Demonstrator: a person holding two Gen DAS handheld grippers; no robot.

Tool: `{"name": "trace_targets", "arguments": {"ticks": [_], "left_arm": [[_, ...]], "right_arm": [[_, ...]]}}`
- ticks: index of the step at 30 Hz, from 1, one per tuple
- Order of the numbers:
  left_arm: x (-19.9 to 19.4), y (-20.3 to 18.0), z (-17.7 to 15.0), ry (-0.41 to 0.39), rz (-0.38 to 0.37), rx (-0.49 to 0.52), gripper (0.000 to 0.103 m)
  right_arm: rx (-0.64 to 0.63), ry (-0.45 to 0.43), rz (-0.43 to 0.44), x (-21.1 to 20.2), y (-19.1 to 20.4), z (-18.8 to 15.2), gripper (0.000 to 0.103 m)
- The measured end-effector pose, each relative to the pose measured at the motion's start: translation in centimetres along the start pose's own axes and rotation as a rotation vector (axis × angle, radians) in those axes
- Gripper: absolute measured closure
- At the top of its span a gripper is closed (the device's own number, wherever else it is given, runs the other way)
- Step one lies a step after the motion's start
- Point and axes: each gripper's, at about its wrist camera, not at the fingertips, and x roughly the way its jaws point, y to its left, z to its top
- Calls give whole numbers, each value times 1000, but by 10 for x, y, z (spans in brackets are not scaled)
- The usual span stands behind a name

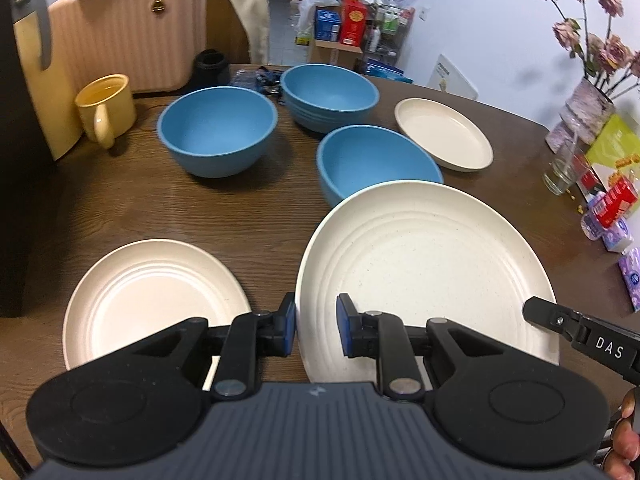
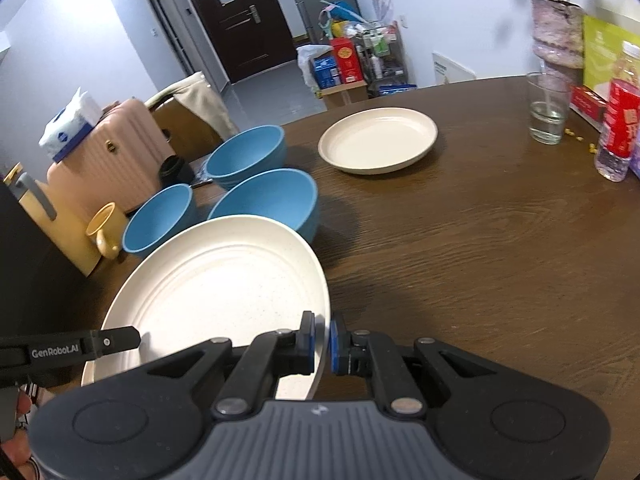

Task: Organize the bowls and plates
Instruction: 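Carry the left tool's plate toward the black bag while the right tool carries its plate, then lower the left tool's plate onto a set-down plate while the right tool stacks its plate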

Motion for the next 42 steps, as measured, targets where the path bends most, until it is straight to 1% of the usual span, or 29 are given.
{"name": "trace_targets", "arguments": {"ticks": [13,28,37,42], "left_arm": [[-6,57,-3,0,40,-72,82],[-12,122,-16,8,108,-143,82],[-12,149,-23,20,143,-175,82],[-9,162,-26,28,159,-182,82]], "right_arm": [[-62,40,40,21,52,-4,96],[-125,98,97,50,110,-16,96],[-159,128,119,67,141,-25,96],[-169,147,125,77,152,-31,96]]}}
